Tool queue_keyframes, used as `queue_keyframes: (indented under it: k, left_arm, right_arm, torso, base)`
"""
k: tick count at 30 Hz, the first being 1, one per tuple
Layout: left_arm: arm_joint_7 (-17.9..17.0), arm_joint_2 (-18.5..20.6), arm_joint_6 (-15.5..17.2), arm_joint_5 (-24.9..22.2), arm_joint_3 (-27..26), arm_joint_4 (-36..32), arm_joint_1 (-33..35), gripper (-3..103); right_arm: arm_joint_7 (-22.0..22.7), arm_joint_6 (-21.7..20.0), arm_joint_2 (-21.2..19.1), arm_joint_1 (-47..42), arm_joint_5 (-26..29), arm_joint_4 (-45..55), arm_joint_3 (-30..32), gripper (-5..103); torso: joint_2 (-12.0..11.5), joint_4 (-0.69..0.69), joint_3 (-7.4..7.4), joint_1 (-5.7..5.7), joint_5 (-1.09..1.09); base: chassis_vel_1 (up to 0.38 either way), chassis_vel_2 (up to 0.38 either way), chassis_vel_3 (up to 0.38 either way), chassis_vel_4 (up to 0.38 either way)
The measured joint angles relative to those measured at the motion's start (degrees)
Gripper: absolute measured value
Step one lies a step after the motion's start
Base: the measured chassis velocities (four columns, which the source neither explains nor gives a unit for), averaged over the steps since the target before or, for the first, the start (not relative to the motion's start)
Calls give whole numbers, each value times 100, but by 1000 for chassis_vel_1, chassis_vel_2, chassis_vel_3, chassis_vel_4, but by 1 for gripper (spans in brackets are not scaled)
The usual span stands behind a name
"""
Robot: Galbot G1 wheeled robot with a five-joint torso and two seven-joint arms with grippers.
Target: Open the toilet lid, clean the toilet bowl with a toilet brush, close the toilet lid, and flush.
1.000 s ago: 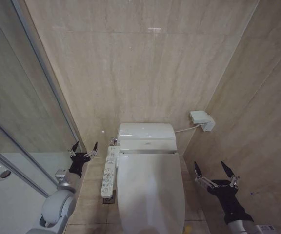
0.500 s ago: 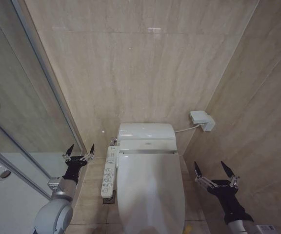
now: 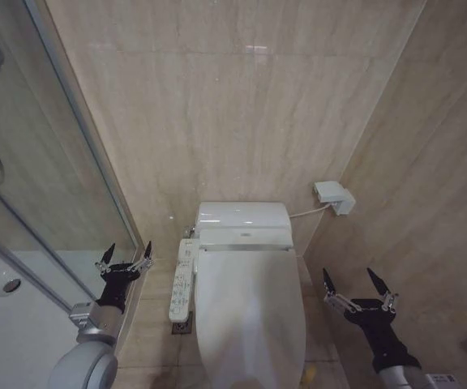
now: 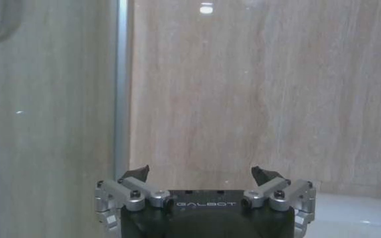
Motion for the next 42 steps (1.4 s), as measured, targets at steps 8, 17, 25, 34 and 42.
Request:
queue_keyframes:
  k: [8,17,25,34,42]
  left_arm:
    - [-265,-102,-186,125,41,-172,320,100]
    - [-408,-176,-231,155,23,-344,437,100]
    - [-420,-245,-298,248,59,-386,536,100]
    - [-379,-225,-307,271,50,-481,657,100]
    - [-111,-217,-238,302,38,-630,787,100]
  right_arm:
    - [0,0,0,0,0,0,0,100]
    - [0,0,0,0,0,0,0,100]
    - [0,0,0,0,0,0,0,100]
    - [0,0,0,-1,0,0,1,100]
    - [0,0,1,0,0,0,0,100]
  torso:
    - [1,-1,-1,-3,1]
    - [-1,0,1,3,1]
    - [0,0,-1,-1,0]
    - [3,-2,-3,-7,2]
    - [-1,0,2,4,1]
  base:
    - [147,-154,-154,144]
    - [108,-116,-121,111]
    - [216,-223,-224,220]
    - [256,-258,-267,259]
    - [7,2,-5,-4]
